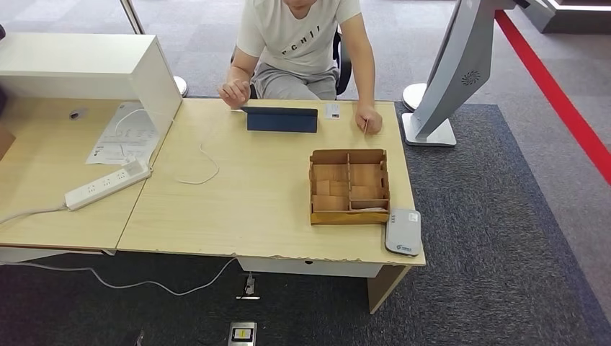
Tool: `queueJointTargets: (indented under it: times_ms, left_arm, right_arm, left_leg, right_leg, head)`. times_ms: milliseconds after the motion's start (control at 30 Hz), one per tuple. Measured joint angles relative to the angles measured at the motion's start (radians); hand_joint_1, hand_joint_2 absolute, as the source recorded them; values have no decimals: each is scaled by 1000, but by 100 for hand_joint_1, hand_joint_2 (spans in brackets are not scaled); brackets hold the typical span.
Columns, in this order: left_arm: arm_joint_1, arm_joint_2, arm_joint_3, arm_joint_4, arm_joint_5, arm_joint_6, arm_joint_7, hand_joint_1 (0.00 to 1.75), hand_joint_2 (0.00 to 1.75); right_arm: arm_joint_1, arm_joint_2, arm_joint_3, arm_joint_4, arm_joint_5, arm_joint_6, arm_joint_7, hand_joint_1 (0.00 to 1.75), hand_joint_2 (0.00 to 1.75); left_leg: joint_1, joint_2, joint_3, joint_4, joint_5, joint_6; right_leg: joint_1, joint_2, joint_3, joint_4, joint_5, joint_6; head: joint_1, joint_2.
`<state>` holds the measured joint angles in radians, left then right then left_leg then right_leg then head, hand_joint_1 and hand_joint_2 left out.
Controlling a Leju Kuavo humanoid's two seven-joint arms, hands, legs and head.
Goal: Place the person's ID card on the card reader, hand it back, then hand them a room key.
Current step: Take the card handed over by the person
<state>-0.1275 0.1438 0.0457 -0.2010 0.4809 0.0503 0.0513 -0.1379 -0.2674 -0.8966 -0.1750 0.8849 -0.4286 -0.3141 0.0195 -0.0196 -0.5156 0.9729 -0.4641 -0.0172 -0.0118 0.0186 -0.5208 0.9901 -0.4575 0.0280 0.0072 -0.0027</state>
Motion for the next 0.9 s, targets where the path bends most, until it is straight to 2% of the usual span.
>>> queueJointTargets:
  times_ms: [100,167,200,267,467,533,667,900]
  left_arm:
    - [-9,1,4,0,-5,20,30,0,0]
    - [-18,4,4,0,-11,44,45,0,0]
    - [-27,6,4,0,-13,49,56,0,0]
    - [-54,10,4,0,-20,50,83,0,0]
    - [-170,23,2,0,-35,55,175,0,0]
    - [-199,26,1,0,-40,60,200,0,0]
    - [-254,32,-2,0,-42,79,245,0,0]
    - [-348,50,-6,0,-35,116,317,0,0]
  right_arm:
    - [-12,2,0,0,3,-6,-188,0,0]
    - [-47,2,1,-1,8,20,-265,0,0]
    - [-79,2,3,-2,20,41,-275,0,0]
    - [-181,1,15,-10,60,94,-233,0,0]
    - [-631,-9,119,-36,184,240,49,0,0]
    - [-752,-8,162,-41,209,273,91,0,0]
    - [-901,15,248,-48,235,308,70,0,0]
    - [-1037,121,406,-65,287,318,17,0,0]
  left_leg:
    - [0,0,-1,0,0,0]
    - [-1,1,-2,0,1,0]
    - [-1,1,-3,0,1,0]
    - [-2,5,-6,0,5,0]
    - [-4,8,-25,0,25,5]
    - [-4,4,-30,0,29,5]
    - [-3,-1,-34,0,32,4]
    - [-2,-1,-34,0,33,3]
  right_leg:
    - [0,0,0,0,0,0]
    - [0,1,-1,1,2,0]
    - [0,2,-2,1,3,0]
    - [0,6,-7,2,8,0]
    - [-4,7,-29,3,24,3]
    - [-4,4,-32,4,28,3]
    - [-4,0,-34,5,30,2]
    - [-3,0,-36,6,31,1]
  head:
    - [0,0]
    - [0,0]
    - [0,0]
    - [0,0]
    - [0,0]
    - [0,0]
    - [0,0]
    - [0,0]
